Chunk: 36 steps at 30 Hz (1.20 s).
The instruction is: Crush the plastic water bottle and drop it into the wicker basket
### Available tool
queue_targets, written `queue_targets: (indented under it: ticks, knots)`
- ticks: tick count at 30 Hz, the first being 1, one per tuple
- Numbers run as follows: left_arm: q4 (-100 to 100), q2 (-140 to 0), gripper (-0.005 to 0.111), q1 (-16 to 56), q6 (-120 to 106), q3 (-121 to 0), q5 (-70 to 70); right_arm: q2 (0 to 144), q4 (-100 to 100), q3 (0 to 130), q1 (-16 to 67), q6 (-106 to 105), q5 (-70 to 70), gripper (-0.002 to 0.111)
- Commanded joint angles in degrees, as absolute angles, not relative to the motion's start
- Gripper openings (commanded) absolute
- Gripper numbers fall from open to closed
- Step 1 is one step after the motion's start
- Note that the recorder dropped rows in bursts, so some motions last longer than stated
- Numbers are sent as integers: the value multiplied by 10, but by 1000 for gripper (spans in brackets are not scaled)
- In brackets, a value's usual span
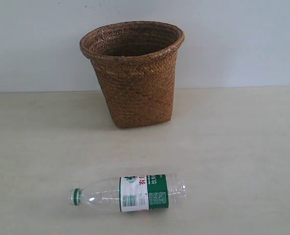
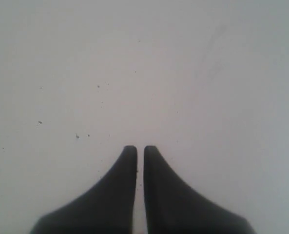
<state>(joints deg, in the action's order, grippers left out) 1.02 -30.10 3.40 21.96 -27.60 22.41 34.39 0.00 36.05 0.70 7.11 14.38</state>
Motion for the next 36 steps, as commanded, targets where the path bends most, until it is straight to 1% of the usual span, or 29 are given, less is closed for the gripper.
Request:
queue_targets:
  ticks: [1, 4, 7, 13, 16, 17, 21, 22, 23, 25, 27, 29, 33, 36]
  knots:
    - [-99, -423, 4, 32, 225, -371, 126, 439, -33, 440, 5, 68, 71, 0]
    - [-176, -518, 4, 32, 225, -443, -5, 510, -74, 494, 5, 19, -31, 0]
    - [-211, -577, 4, 32, 203, -487, -101, 559, -74, 529, 5, -48, -112, 0]
    - [-186, -637, 4, 32, 75, -528, -223, 635, -60, 581, 5, -118, -225, 0]
    - [-125, -667, 4, 32, -59, -548, -302, 678, -18, 611, 5, -186, -289, 0]
    - [-58, -684, 4, 32, -142, -557, -339, 703, 25, 627, 5, -241, -330, 0]
    - [93, -714, 4, 32, -352, -558, -385, 749, 163, 654, 5, -388, -412, 0]
    - [162, -727, 4, 32, -444, -558, -416, 767, 233, 660, 7, -449, -445, 0]
    - [195, -734, 4, 32, -485, -558, -430, 775, 262, 663, 12, -476, -460, 0]
    - [257, -753, 4, 37, -557, -558, -454, 792, 281, 666, 41, -515, -480, 0]
    - [258, -777, 4, 64, -589, -558, -469, 808, 281, 670, 105, -523, -482, 0]
    - [255, -793, 4, 90, -618, -558, -483, 826, 281, 670, 148, -532, -484, 0]
    - [255, -825, 4, 128, -693, -558, -505, 864, 281, 670, 212, -564, -503, 0]
    - [261, -842, 4, 140, -722, -558, -506, 884, 281, 670, 235, -586, -514, 0]
